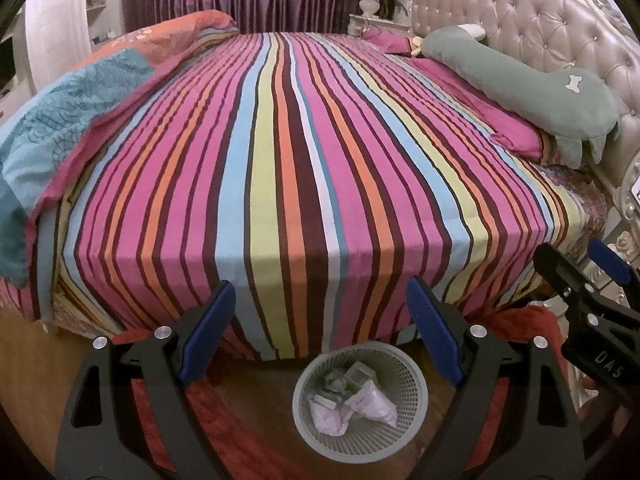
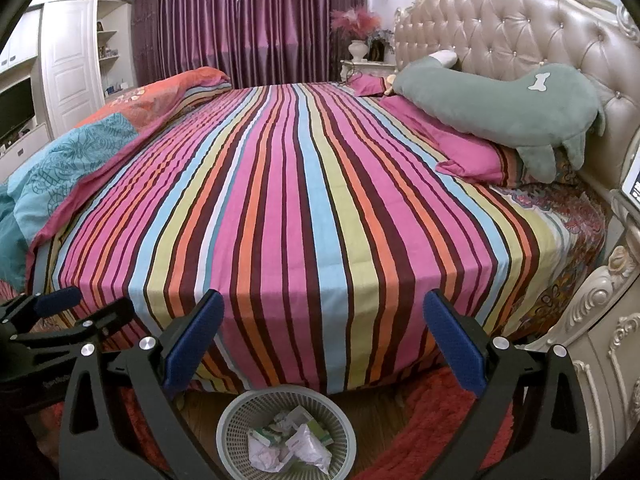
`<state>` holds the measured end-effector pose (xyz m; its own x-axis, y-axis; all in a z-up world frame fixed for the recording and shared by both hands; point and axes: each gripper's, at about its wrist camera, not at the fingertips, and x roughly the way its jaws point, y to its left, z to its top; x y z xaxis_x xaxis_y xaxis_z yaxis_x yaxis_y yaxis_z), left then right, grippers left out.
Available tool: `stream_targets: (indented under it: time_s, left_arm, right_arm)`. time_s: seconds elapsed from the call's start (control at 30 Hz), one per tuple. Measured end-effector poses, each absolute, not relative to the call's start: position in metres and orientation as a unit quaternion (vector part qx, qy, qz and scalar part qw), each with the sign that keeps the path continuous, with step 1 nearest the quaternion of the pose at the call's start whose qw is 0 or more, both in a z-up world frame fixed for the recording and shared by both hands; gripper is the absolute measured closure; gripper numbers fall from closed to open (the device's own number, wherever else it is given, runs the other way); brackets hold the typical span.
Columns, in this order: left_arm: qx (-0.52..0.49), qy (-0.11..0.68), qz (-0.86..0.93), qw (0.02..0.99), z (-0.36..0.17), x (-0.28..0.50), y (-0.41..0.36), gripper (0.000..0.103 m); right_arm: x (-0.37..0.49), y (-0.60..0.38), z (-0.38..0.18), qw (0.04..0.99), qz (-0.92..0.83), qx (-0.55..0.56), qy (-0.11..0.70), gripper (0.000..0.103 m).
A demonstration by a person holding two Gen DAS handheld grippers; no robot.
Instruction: Collect trash
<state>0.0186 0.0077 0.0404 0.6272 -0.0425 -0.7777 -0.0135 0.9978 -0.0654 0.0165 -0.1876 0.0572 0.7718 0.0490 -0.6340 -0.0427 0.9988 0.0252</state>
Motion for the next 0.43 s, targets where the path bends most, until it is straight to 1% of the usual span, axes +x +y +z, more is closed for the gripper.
stream_targets:
  time_s: [0.43]
  left_arm:
    - [-0.037, 0.448, -0.007, 0.893, 0.0375, 0.0215, 0.0106, 0.019]
  right_arm:
    - [0.0165, -0.1878, 0.056, 0.941, 0.024, 0.005, 0.338, 0.008]
